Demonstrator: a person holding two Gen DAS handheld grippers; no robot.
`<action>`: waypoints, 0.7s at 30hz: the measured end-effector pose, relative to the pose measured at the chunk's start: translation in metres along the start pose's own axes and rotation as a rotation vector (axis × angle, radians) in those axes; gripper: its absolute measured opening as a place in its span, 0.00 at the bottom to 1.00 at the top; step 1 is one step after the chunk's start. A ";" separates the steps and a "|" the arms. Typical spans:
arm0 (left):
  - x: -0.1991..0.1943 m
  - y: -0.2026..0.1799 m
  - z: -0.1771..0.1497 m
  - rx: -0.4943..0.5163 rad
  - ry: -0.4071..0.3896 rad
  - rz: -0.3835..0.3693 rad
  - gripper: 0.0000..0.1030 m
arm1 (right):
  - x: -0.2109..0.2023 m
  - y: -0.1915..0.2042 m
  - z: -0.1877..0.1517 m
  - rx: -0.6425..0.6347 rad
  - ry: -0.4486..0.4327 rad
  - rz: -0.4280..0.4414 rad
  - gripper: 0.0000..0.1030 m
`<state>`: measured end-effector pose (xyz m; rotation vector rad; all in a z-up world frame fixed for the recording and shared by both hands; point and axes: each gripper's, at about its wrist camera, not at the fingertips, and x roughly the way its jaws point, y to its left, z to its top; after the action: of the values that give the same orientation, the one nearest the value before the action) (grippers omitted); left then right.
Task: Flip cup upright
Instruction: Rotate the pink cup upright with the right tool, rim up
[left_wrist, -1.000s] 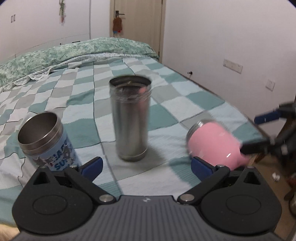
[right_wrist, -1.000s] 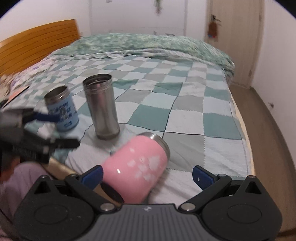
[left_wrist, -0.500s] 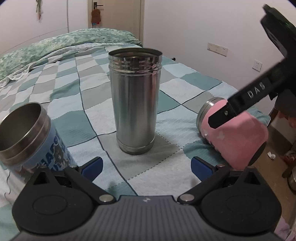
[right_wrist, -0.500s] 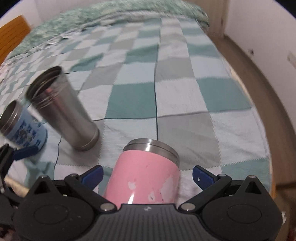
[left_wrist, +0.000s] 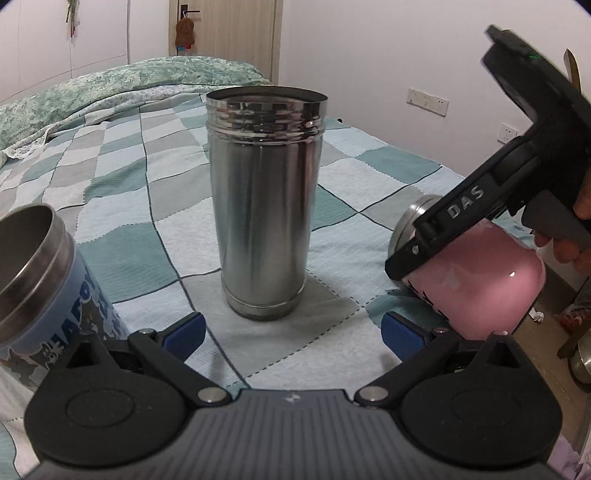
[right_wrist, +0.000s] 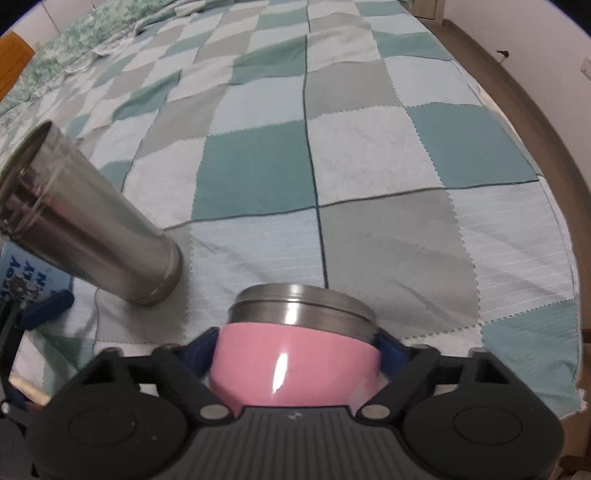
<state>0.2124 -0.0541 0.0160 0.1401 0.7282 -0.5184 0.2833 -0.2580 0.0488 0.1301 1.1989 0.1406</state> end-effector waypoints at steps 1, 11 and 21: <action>-0.001 -0.001 0.000 0.001 -0.001 -0.002 1.00 | -0.005 0.000 -0.003 -0.010 -0.022 0.010 0.82; -0.024 -0.015 0.000 -0.025 -0.044 0.005 1.00 | -0.080 -0.010 -0.049 -0.092 -0.444 0.116 0.81; -0.037 -0.016 0.001 -0.104 -0.081 0.064 1.00 | -0.068 0.001 -0.037 -0.283 -0.790 -0.032 0.81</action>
<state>0.1819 -0.0532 0.0429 0.0448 0.6683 -0.4215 0.2245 -0.2679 0.0981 -0.0815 0.3858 0.2049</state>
